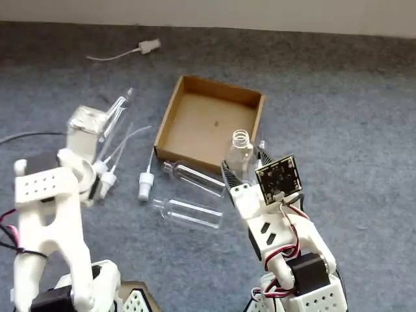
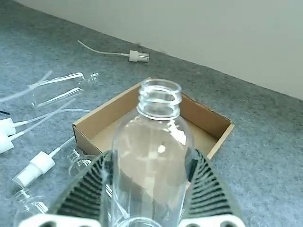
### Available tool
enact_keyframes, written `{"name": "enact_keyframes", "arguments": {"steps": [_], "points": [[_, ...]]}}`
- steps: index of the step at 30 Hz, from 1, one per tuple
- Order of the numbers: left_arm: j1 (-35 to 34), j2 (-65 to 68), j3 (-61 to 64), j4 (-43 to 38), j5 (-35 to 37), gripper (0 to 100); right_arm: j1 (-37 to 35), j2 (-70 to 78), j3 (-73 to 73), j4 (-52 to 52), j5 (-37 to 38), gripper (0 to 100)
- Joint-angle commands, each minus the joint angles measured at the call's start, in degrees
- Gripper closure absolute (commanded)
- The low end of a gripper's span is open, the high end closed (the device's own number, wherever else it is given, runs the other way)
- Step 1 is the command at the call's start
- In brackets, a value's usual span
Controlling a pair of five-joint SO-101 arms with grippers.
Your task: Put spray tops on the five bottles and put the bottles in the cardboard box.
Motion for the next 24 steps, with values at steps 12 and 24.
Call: {"name": "enact_keyframes", "arguments": {"steps": [12, 24], "points": [[-28.97, -0.04, -3.21, -2.73, 4.31, 100, 0.48, -0.66, -0.57, -1.10, -0.53, 99.5], [-22.11, -0.04, 13.41, -14.59, 45.19, 100, 0.48, -0.66, -0.57, -1.01, -0.53, 99.5]]}}
